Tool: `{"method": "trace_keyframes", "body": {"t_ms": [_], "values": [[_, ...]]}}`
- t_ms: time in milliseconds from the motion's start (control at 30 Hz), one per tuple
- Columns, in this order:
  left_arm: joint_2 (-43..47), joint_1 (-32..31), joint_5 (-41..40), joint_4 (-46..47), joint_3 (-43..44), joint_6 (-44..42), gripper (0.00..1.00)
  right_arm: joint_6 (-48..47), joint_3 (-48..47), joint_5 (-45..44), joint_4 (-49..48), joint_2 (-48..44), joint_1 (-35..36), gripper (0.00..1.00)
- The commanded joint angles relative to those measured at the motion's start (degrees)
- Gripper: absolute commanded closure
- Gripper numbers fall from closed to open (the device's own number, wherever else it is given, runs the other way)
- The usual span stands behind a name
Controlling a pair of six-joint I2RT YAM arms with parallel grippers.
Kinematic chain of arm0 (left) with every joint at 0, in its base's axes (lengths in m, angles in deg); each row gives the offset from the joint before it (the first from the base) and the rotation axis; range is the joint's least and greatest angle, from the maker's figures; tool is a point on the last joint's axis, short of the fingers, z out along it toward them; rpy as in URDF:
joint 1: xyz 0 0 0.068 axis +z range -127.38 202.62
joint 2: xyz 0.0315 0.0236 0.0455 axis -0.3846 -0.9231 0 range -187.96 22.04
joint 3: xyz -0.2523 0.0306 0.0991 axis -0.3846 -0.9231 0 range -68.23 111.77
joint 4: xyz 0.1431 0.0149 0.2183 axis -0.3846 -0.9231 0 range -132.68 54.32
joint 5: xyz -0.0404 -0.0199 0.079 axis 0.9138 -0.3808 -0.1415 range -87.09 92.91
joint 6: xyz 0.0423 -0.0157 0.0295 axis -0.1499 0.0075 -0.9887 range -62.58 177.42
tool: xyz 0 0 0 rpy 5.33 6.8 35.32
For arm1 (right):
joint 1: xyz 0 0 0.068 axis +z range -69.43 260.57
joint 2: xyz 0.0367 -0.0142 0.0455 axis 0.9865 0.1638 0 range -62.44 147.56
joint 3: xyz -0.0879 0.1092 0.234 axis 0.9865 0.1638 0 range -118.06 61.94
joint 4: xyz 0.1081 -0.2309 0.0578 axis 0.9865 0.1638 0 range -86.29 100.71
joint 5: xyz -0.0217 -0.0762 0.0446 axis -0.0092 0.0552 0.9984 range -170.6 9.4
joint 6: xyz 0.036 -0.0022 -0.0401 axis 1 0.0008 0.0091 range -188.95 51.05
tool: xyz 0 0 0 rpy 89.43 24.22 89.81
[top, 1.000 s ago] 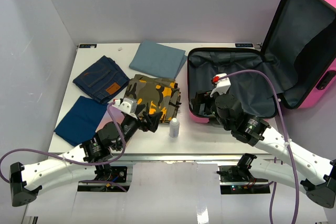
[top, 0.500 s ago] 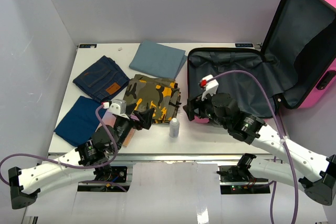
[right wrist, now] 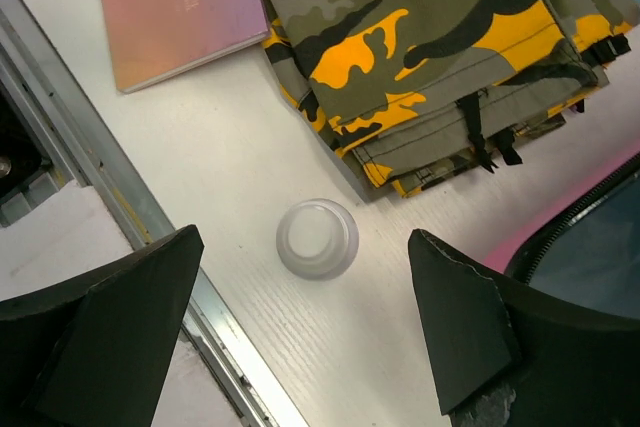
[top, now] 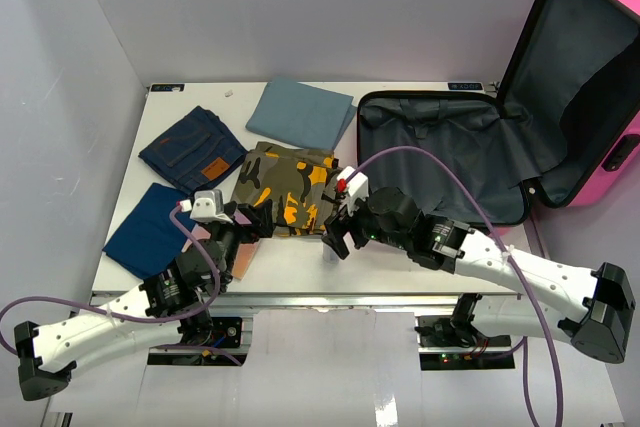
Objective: Pack the luggage
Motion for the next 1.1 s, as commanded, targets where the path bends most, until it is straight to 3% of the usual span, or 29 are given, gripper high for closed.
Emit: {"method": "trace_keyframes", "body": {"t_ms": [0, 300, 500, 767, 1067], "values": [[1.0, -0.1, -2.0, -1.0, 0.8, 0.9, 0.02, -1.2, -0.2, -0.4, -3.7, 1.8, 1.2, 0.10], [0.9, 0.0, -1.5, -0.1, 0.5, 0.4, 0.02, 0.4, 1.6, -9.0, -3.7, 8.2, 3.2, 0.10], [0.9, -0.1, -1.0, 0.3, 0.7, -0.2, 0.02, 0.5, 1.5, -8.9, -4.4, 12.5, 3.4, 0.09], [2.9, -0.1, -0.6, 0.2, 0.2, -0.1, 0.02, 1.7, 3.2, -7.8, -8.0, 14.0, 3.4, 0.01], [2.6, -0.1, -0.2, -0.1, 0.5, 0.0, 0.02, 3.3, 2.8, -8.9, -8.9, 15.2, 3.4, 0.26]]}}
